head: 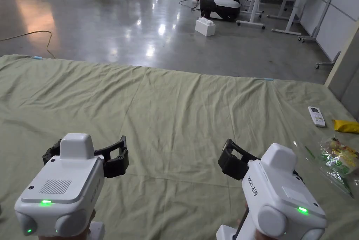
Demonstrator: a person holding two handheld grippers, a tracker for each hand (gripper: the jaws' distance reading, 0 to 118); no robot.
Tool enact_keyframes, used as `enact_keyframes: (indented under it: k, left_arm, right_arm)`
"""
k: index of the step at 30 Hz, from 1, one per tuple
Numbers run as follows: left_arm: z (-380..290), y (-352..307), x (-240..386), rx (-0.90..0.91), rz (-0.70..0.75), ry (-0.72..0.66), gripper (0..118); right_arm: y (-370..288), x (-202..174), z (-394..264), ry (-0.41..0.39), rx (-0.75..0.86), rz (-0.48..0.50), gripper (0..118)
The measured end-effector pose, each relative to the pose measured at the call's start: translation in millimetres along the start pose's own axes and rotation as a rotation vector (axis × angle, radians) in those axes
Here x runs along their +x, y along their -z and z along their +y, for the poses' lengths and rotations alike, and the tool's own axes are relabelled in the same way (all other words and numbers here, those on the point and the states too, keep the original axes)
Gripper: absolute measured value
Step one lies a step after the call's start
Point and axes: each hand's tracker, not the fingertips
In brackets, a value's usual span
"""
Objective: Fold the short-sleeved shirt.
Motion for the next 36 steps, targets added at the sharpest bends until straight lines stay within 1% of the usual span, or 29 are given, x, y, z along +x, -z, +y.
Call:
enact_keyframes:
  k: [3, 5, 12, 16, 22, 25, 28, 29, 31, 36]
  left_arm:
    - [-1.0, -0.3, -0.7, 0.001, -0.008, -0.002, 106]
    - [-2.4, 0.6, -1.7, -0.003, -0.015, -0.003, 106]
    - [-4.3, 0.7, -0.2, -0.012, -0.021, 0.014, 106]
    - [-4.8, 2.1, -0.2, -0.015, -0.018, 0.039, 106]
    - [-4.4, 3.5, -4.1, 0.002, -0.006, 0.033, 106]
    - [-3.5, 4.9, -5.9, 0.008, -0.011, 0.033, 106]
    - [-2.8, 6.1, -6.1, 0.018, -0.003, 0.05, 106]
    - [-2.6, 6.4, -6.2, 0.022, -0.003, 0.053, 106]
    - [-2.5, 7.2, -6.1, 0.033, -0.005, 0.063, 106]
    - [-5.7, 9.6, -4.4, 0.052, 0.0, 0.095, 106]
  right_arm:
    - [2.4, -3.5, 0.6, -0.015, -0.061, -0.051, 118]
    - [3.6, -5.7, -0.5, -0.025, -0.069, -0.076, 118]
    - [8.4, -5.9, -7.2, -0.042, -0.106, -0.077, 118]
    - [7.5, -7.4, -8.8, -0.067, -0.097, -0.074, 118]
    - [4.2, -9.8, -14.2, -0.129, -0.048, -0.081, 118]
    - [1.8, -3.9, -18.0, -0.115, 0.009, -0.029, 118]
    - [1.6, 2.2, -23.4, -0.149, 0.058, 0.025, 118]
    - [1.4, 2.3, -24.8, -0.163, 0.066, 0.023, 118]
    - [1.4, -1.0, -25.7, -0.206, 0.08, -0.013, 118]
    - [8.6, -2.5, -28.3, -0.239, 0.114, -0.062, 118]
